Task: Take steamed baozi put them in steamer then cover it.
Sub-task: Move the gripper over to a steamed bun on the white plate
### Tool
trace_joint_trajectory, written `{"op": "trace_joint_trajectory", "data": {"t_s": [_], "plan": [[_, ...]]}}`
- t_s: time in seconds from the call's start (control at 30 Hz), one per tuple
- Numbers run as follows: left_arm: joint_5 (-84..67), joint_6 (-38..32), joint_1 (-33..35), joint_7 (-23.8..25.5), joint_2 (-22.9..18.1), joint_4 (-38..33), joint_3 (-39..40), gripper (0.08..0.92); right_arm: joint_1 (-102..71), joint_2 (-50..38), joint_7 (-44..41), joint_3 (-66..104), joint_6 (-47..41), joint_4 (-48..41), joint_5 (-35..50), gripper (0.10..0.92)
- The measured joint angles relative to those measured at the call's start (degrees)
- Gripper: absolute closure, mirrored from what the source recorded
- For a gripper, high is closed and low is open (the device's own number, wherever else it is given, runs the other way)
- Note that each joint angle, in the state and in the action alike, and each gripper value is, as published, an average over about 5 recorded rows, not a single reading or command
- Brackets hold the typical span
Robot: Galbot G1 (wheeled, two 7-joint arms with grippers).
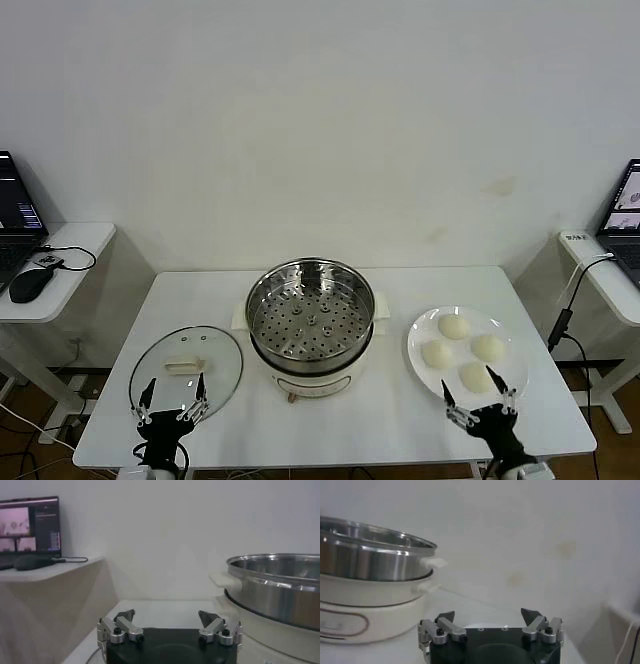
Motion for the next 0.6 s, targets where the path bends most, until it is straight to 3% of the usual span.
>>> {"op": "trace_joint_trajectory", "data": {"t_s": [0.27,0.6], "plan": [[2.88,-0.39,-0.7,1.11,0.89,-0.14,-0.13,0.177,7.9,-9.61,-4.03,-0.86,-4.71,-4.06,-5.72,0.203],[5.3,-0.54,-0.97,1.39,1.7,-0.39,-0.49,0.177,24.2,-26.22,-15.91,-9.58,-6.74,-13.92,-9.23,0.203]]}}
